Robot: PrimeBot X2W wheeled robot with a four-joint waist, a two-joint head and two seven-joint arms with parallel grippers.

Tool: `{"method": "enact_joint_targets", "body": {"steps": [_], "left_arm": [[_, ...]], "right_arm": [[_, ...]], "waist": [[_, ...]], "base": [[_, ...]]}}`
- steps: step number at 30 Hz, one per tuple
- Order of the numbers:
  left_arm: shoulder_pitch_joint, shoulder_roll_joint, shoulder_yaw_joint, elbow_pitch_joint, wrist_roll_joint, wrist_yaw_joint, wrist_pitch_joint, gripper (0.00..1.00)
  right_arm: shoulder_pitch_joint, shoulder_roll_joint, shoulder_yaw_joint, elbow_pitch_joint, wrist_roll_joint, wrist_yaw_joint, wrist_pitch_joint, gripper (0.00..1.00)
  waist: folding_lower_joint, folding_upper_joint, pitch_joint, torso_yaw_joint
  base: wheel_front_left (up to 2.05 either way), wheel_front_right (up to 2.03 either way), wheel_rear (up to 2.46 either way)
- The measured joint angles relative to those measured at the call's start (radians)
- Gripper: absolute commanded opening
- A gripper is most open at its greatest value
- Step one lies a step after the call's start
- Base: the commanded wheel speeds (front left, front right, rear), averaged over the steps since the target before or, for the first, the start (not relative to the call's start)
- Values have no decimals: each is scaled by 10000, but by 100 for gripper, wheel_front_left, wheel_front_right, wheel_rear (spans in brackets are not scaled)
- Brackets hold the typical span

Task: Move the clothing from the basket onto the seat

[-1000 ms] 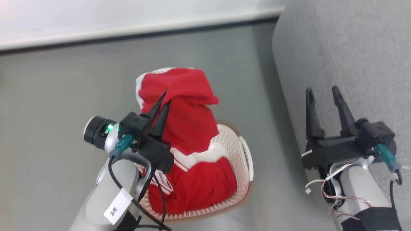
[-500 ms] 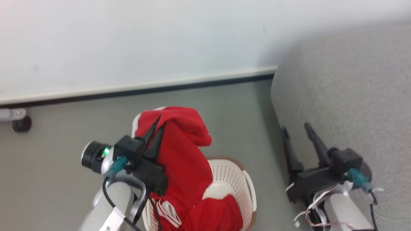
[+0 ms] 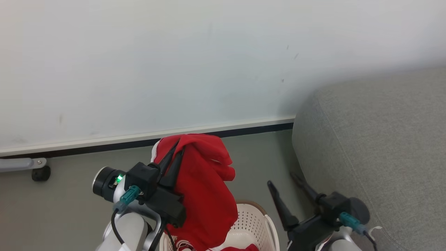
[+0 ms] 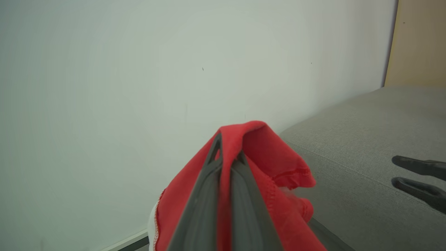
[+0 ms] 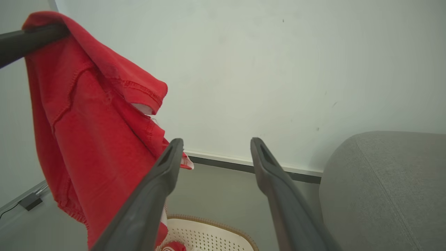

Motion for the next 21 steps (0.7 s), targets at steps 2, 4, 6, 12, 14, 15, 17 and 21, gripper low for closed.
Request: {"method": "enact_joint_targets", "body": {"steps": [2, 4, 6, 12, 14, 15, 17, 21], "left_arm": [[11, 17, 0, -151, 0, 0, 81, 0], [15, 48, -4, -297, -2, 2, 146, 0], [18, 71, -19, -414, -2, 2, 228, 0], [30, 48, -219, -755, 4, 2, 525, 0], [30, 17, -305, -886, 4, 2, 612, 0], [30, 4, -326, -959, 6, 2, 627, 0], [31, 8, -337, -1083, 6, 2, 729, 0], [47, -10, -483, -1465, 6, -27, 936, 0]], "right_arm": [[-36, 2, 341, 121, -77, 75, 0, 100], [-118, 2, 713, 268, -138, 117, 2, 100], [-232, 2, 1097, 408, -176, 148, 4, 100], [-779, -4, 2301, 888, -234, 151, 59, 100], [-945, -10, 2661, 1024, -184, 151, 59, 100], [-1052, -8, 2801, 1087, -127, 151, 59, 100], [-1347, -12, 3126, 1260, -27, 151, 59, 100], [-1865, -25, 3791, 1705, 151, 151, 58, 100]], "waist": [[0, 0, -109, 10], [0, 0, -170, 18], [0, 0, -197, 23], [2, 1, -216, 70], [2, 1, -209, 125], [2, 1, -203, 152], [2, 1, -188, 195], [2, 2, -148, 313]], "base": [[0, 0, 0], [0, 0, 0], [0, 0, 0], [0, 0, 0], [0, 0, 0], [0, 0, 0], [0, 0, 0], [0, 0, 0]]}}
